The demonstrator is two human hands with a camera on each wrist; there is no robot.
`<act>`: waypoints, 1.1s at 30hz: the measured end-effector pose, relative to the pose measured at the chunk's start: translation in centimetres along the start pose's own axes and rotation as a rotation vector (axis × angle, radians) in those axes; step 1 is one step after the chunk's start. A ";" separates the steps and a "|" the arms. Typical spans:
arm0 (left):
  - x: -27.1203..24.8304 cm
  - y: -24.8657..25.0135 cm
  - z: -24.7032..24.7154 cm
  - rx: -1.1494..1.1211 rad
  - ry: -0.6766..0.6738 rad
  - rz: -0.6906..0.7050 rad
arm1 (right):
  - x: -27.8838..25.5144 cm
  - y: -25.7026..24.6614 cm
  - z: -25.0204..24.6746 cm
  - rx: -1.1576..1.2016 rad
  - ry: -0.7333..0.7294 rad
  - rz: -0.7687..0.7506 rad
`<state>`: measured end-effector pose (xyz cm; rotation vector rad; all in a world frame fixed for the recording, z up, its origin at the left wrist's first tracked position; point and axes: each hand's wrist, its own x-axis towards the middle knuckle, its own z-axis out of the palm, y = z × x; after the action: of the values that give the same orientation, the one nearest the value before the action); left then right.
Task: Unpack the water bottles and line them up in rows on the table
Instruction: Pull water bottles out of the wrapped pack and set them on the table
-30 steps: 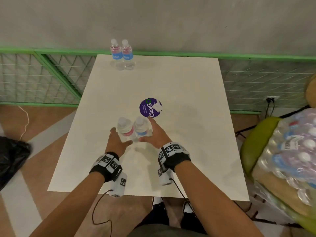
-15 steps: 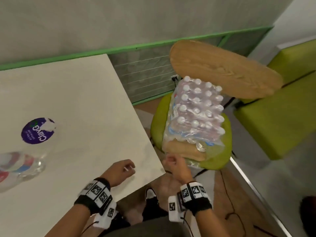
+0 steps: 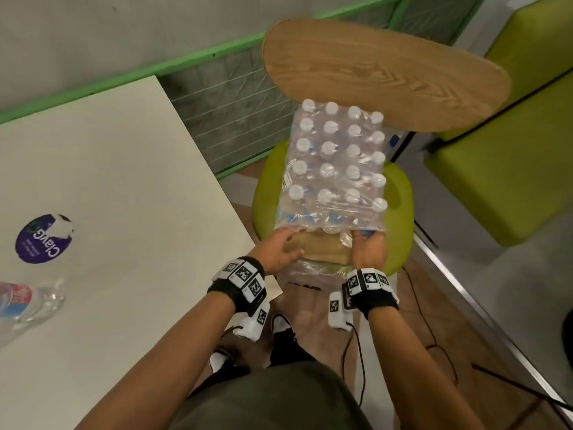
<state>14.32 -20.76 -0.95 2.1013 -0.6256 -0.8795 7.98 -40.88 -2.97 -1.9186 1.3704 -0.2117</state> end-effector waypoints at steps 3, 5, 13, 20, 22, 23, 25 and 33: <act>-0.3 0.4 0.2 0.032 0.014 0.023 | -0.7 0.6 -0.6 -0.039 -0.027 -0.027; -0.3 0.9 0.3 0.005 0.001 0.018 | -1.6 0.8 -1.6 -0.068 -0.097 -0.024; -0.7 2.5 0.7 -0.344 -0.148 -0.001 | -8.8 0.4 -2.9 -0.014 -0.915 -0.277; -2.3 -0.6 -3.0 -0.324 -0.003 -0.059 | -2.8 -2.0 -1.2 -0.017 -0.511 -0.026; -2.7 -1.2 -4.0 -0.315 0.041 -0.088 | -1.4 -2.7 -0.7 0.010 -0.492 0.031; -2.9 -1.7 -4.5 -0.323 0.063 -0.104 | -1.1 -3.2 -0.7 0.018 -0.494 0.048; -3.4 -2.6 -5.4 -0.334 0.100 -0.125 | -1.1 -3.7 -0.7 -0.012 -0.478 0.036; -6.9 -5.9 -7.7 -0.337 0.298 -0.129 | -2.8 -2.5 -2.2 -0.019 -0.374 -0.110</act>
<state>16.52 -9.16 0.68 1.9254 -0.1725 -0.6679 7.51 -39.12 1.06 -1.9325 1.0235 0.1054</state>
